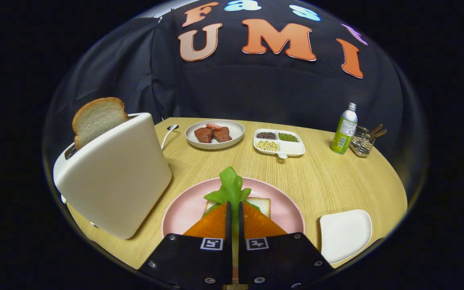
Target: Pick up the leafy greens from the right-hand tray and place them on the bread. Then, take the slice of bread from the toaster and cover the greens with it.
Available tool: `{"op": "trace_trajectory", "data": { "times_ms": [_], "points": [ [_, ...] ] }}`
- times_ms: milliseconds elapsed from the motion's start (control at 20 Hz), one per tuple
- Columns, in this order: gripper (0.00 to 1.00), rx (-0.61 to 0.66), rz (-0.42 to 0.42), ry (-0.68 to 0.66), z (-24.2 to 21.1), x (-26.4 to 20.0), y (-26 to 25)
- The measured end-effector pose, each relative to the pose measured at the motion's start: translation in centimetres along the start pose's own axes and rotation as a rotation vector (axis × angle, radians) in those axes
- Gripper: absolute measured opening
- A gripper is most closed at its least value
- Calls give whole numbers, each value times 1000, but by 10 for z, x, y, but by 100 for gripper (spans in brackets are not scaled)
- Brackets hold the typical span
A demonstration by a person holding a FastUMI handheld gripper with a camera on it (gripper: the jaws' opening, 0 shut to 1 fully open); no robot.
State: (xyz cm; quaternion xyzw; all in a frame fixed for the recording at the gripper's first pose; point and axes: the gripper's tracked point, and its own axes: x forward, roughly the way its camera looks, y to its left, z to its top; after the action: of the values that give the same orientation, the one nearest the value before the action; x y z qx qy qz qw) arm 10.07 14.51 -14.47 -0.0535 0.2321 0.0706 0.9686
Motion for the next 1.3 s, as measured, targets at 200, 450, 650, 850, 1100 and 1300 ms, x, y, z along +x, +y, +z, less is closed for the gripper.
{"op": "trace_trajectory", "data": {
  "times_ms": [200,450,650,850,1100,1300],
  "points": [
    [19,-30,-33,-15,1,0,-3],
    [66,-6,-81,-65,22,-15,-10],
    [94,20,-90,-129,61,-35,-3],
    [98,6,-93,-213,111,-59,17],
    [97,-9,-77,-309,167,-84,61],
    [98,-6,-29,-352,187,-92,102]
  ]
}}
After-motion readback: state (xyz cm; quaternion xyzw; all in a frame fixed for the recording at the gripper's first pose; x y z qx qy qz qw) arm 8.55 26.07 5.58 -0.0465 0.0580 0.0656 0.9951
